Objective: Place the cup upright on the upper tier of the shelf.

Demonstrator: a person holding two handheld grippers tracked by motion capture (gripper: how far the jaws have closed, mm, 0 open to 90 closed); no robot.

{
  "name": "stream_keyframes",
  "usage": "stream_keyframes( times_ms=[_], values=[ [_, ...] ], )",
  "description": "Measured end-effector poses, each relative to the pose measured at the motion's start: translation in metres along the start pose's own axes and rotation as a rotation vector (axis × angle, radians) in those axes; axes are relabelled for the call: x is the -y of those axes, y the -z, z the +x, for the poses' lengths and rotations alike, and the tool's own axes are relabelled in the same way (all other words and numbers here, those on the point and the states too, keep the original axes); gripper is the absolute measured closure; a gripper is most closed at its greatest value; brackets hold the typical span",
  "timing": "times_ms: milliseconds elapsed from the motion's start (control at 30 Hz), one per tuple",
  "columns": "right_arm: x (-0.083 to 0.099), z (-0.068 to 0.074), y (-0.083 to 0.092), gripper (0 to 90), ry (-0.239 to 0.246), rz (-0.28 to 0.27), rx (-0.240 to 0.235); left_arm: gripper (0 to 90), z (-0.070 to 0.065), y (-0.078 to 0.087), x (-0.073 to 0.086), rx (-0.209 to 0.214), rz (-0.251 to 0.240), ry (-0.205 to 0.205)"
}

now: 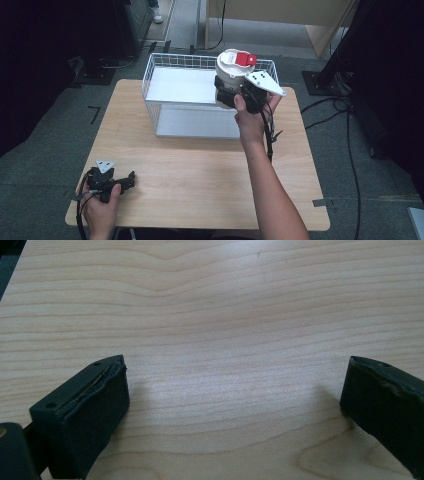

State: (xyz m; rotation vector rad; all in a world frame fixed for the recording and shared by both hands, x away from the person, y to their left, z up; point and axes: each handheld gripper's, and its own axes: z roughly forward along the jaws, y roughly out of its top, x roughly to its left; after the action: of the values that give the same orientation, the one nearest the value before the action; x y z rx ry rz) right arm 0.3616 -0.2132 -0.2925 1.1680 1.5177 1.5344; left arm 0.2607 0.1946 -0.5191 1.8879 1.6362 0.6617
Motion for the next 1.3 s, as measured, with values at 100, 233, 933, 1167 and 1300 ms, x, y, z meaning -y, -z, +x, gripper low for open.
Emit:
stream_keyframes(
  times_ms=[100,233,933,1167,1300],
  values=[
    [0.0,-0.002,-0.005,9.9,-0.006,0.006,0.011,0.0,0.0,0.0,0.0,0.0,0.001,0.0],
    [0.003,-0.005,-0.017,9.9,-0.005,0.021,0.023,0.0,0.0,0.0,0.0,0.001,0.001,0.0],
    [0.001,-0.003,-0.074,9.8,0.022,0.051,0.078,0.0,0.0,0.0,0.0,0.0,-0.001,0.001],
    [0.004,0.0,-0.083,9.8,0.031,0.064,0.097,0.0,0.0,0.0,0.0,0.0,0.0,0.001],
    [0.005,0.0,-0.084,9.8,0.039,0.068,0.104,0.0,0.0,0.0,0.0,0.001,0.0,0.001]
  ],
)
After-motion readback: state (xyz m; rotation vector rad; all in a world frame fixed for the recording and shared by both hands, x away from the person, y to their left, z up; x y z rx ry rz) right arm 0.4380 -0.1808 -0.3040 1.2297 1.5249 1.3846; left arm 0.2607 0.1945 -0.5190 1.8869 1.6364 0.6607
